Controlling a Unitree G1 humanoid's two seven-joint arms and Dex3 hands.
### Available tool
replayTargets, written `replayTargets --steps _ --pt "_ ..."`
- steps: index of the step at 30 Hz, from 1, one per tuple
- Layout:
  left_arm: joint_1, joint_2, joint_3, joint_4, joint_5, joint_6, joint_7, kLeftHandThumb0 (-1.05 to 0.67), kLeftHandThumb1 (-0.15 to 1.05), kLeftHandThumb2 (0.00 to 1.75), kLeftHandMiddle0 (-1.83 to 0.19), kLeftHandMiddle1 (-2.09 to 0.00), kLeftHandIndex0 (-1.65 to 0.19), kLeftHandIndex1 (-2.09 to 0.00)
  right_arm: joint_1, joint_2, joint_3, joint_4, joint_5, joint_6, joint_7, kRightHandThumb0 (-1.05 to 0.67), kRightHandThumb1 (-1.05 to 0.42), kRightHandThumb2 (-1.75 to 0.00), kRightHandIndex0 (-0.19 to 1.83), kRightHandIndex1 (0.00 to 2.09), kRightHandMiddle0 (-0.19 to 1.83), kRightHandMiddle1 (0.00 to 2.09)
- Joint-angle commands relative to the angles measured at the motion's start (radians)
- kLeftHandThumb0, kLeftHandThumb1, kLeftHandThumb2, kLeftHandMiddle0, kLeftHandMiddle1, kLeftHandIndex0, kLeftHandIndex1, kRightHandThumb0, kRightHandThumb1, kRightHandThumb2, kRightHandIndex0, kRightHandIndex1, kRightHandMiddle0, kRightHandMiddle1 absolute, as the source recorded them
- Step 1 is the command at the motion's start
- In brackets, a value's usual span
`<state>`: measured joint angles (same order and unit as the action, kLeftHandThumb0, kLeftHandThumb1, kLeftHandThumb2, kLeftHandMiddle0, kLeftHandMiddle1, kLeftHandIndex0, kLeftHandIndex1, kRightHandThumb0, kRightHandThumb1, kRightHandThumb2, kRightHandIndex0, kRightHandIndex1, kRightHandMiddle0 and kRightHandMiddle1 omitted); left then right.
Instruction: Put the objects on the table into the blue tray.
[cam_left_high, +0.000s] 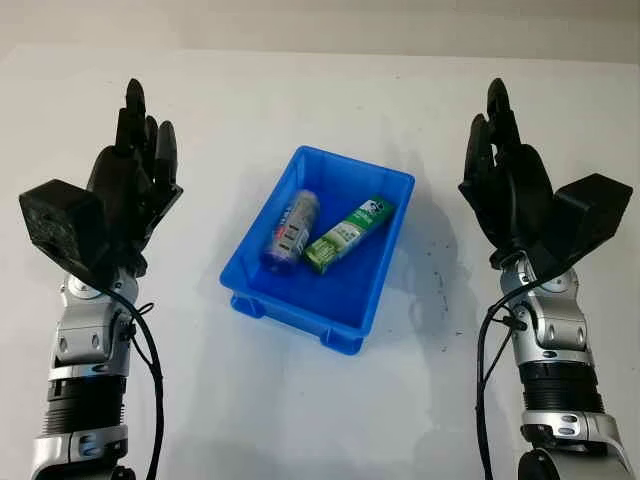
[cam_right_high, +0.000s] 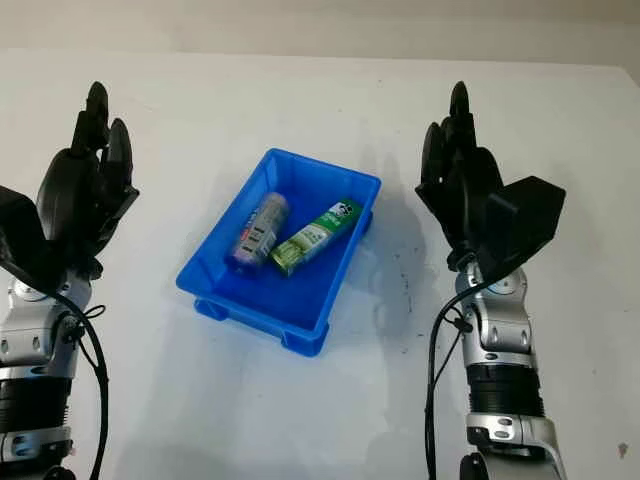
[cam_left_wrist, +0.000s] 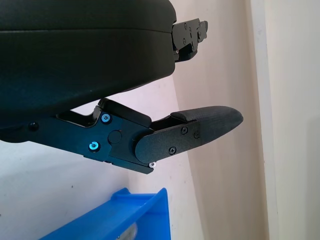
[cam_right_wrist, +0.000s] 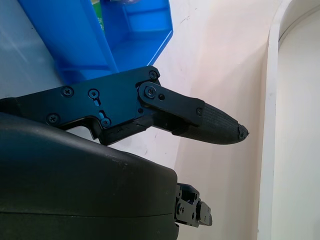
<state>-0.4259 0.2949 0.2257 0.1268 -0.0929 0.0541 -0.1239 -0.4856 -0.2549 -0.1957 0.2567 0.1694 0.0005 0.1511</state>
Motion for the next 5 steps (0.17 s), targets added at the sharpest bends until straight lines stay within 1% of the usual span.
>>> replayTargets --steps 1,5 --pt "0.016 -0.009 -0.012 -0.001 0.008 -0.003 0.007 -0.75 1.05 0.67 0.19 0.00 0.19 0.00 0.001 0.000 -0.003 -0.024 0.008 0.005 0.007 -0.70 -1.05 -0.74 -0.19 0.00 -0.19 0.00" --pt "0.029 -0.026 -0.018 0.001 0.003 -0.009 0.011 -0.73 1.05 0.65 0.19 0.00 0.19 0.00 0.016 -0.001 0.001 -0.043 0.005 0.016 0.010 -0.69 -1.05 -0.74 -0.19 0.00 -0.19 0.00"
